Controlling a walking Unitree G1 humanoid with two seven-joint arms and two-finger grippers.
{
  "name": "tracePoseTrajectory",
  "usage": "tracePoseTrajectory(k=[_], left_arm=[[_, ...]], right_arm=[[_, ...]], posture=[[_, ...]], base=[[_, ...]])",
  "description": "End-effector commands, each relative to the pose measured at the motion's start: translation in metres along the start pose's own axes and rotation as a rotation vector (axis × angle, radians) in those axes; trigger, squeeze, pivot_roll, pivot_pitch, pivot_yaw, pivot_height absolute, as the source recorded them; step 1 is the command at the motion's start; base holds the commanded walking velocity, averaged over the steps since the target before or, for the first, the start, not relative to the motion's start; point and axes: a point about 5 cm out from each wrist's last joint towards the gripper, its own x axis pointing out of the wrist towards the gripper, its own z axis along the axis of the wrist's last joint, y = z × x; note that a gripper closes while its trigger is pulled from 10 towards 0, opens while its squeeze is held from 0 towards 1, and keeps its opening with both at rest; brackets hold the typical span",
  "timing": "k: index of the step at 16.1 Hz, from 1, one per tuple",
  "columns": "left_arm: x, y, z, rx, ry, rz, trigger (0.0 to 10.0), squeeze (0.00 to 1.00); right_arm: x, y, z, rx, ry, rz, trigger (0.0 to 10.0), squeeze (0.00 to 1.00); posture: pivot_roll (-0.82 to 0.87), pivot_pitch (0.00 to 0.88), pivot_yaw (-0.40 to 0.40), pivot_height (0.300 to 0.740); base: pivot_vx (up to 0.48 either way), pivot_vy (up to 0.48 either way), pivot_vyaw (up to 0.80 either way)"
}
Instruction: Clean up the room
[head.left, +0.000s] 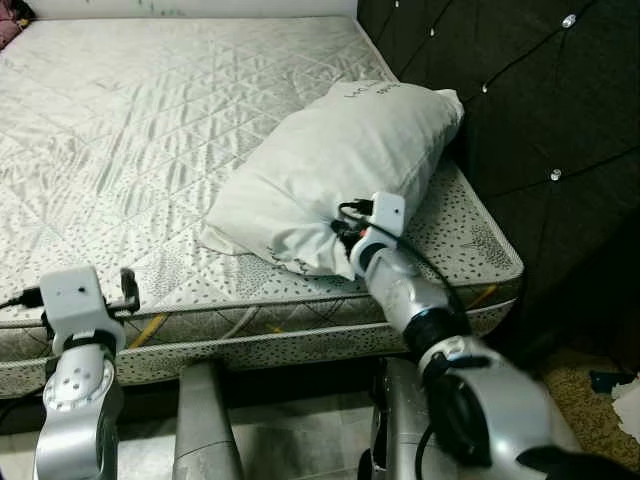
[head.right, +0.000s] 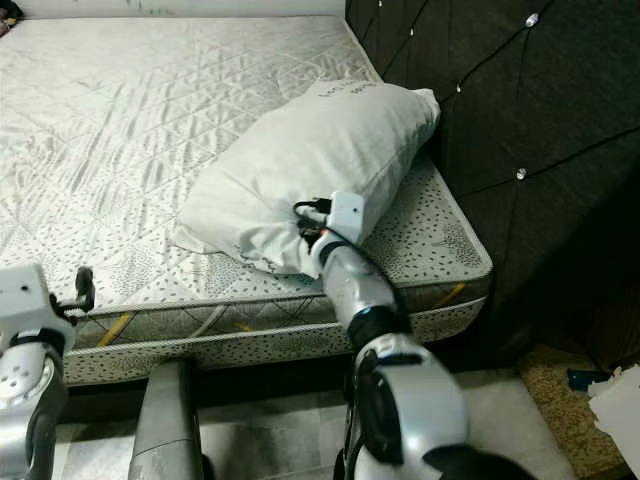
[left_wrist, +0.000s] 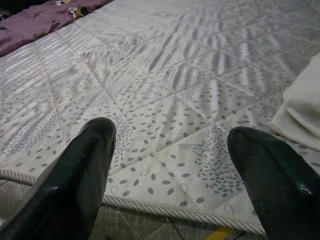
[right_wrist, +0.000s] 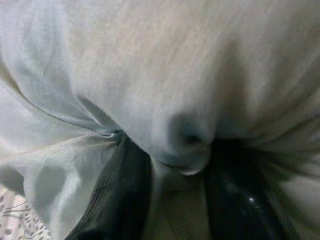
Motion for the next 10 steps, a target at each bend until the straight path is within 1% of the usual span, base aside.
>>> tracePoseTrajectory(k=[1,2,4,5,6,7,8,9,10], left_arm=[[0.002,0.003,-0.002,0.009,0.004,0.012,10.0,0.0],[0.003,0.002,-0.002,0.007,0.003,0.013,10.0,0.0],[0.003,0.001,-0.002,0.004,0.003,0.013,10.0,0.0],[0.002,-0.002,-0.003,-0.002,0.003,0.011,10.0,0.0],[0.003,-0.002,-0.003,-0.004,0.003,0.012,10.0,0.0],[0.004,-0.002,-0.003,-0.007,0.0,0.017,10.0,0.0],[0.005,-0.002,-0.003,-0.008,-0.002,0.019,10.0,0.0],[0.006,-0.002,-0.002,-0.009,-0.004,0.02,10.0,0.0],[0.006,-0.001,-0.002,-0.008,-0.005,0.021,10.0,0.0]], right_arm=[[0.0,-0.019,0.038,-0.024,-0.116,-0.051,0.0,0.0],[-0.002,-0.031,0.051,-0.046,-0.142,-0.075,0.0,0.0],[-0.004,-0.042,0.064,-0.069,-0.165,-0.099,0.0,0.0],[-0.014,-0.067,0.104,-0.143,-0.239,-0.162,0.0,0.0],[-0.018,-0.074,0.117,-0.17,-0.262,-0.175,0.0,0.0],[-0.025,-0.084,0.138,-0.232,-0.299,-0.201,0.0,0.0],[-0.033,-0.091,0.155,-0.295,-0.328,-0.224,0.0,0.0],[-0.036,-0.094,0.161,-0.321,-0.338,-0.233,0.0,0.0],[-0.042,-0.1,0.174,-0.359,-0.352,-0.25,0.0,0.0]], posture=[[0.05,0.0,-0.026,0.512],[0.05,0.0,-0.028,0.512],[0.05,0.0,-0.027,0.512],[0.05,0.0,-0.029,0.512],[0.04,0.0,-0.03,0.512],[0.04,0.0,-0.031,0.512],[0.04,0.0,-0.031,0.512],[0.04,0.0,-0.03,0.512],[0.03,0.0,-0.027,0.512]], base=[[0.0,0.0,0.0],[0.0,0.0,0.0],[0.0,0.0,0.0],[0.0,0.0,0.0],[0.0,0.0,0.0],[0.0,0.0,0.0],[0.0,0.0,0.0],[0.0,0.0,0.0],[0.0,0.0,0.0]])
